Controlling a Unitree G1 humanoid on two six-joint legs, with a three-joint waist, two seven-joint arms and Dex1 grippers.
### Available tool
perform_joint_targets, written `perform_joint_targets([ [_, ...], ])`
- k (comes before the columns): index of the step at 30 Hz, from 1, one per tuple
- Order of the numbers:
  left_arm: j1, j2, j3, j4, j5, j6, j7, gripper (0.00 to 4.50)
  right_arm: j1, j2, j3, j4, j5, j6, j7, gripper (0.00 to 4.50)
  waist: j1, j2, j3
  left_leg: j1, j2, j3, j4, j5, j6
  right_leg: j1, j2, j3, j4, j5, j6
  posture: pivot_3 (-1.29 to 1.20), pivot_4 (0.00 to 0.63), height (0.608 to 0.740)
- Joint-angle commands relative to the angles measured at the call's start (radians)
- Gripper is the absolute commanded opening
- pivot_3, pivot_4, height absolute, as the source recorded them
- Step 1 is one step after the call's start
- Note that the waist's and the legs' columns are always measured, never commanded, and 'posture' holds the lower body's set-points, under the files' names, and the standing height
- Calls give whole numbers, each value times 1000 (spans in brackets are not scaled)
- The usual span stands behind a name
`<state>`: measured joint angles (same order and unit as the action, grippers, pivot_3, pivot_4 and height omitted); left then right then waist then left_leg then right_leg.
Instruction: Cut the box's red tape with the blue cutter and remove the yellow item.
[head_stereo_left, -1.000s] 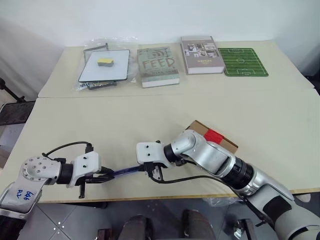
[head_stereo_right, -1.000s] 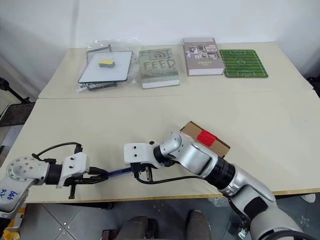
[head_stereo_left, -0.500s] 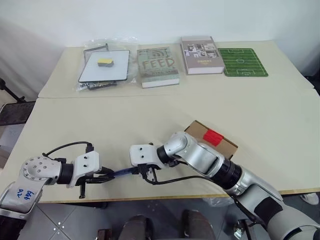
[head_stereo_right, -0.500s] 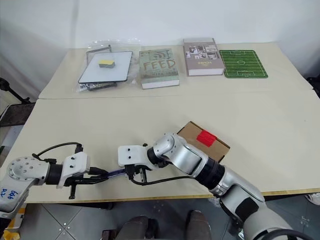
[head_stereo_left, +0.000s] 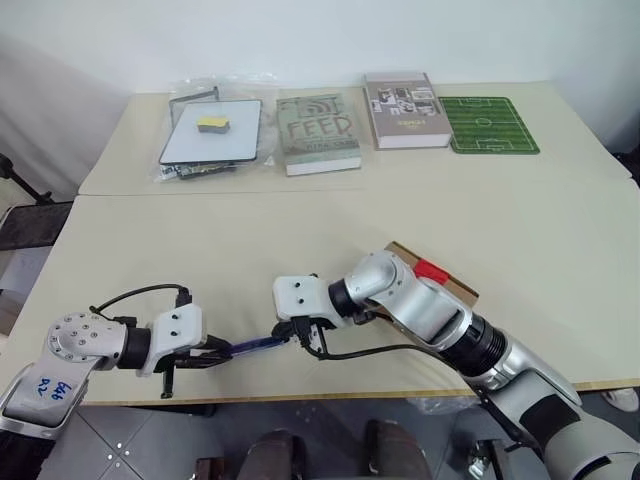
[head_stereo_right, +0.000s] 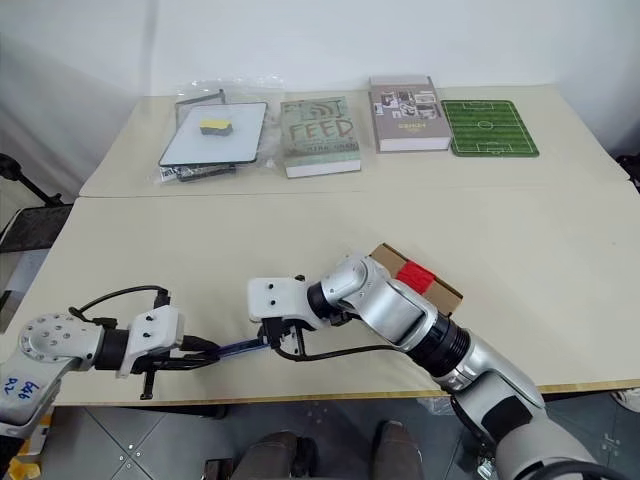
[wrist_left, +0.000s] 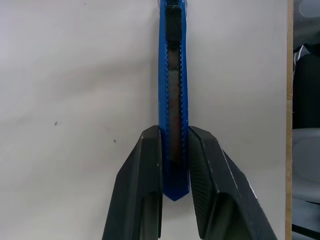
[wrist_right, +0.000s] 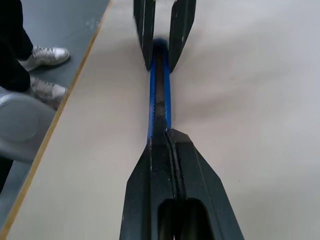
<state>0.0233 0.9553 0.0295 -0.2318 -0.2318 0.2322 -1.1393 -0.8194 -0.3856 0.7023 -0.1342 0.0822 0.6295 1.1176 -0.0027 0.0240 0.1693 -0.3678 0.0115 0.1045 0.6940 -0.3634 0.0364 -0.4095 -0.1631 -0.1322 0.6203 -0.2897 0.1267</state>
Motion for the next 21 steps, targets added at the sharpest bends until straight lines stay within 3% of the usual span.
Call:
perform_joint_targets([
  [1,39,-14,-122,22,43,28,-32,449,5,1,4,-11,-12,-19,12,21,0,0,0,0,0,0,0,0,0,0,0,0,0,0,0,0,150,740],
  [21,46,-9,-114,7,37,49,-31,449,19,66,27,60,-74,-65,18,21,-2,0,0,0,0,0,0,0,0,0,0,0,0,0,0,0,150,740],
])
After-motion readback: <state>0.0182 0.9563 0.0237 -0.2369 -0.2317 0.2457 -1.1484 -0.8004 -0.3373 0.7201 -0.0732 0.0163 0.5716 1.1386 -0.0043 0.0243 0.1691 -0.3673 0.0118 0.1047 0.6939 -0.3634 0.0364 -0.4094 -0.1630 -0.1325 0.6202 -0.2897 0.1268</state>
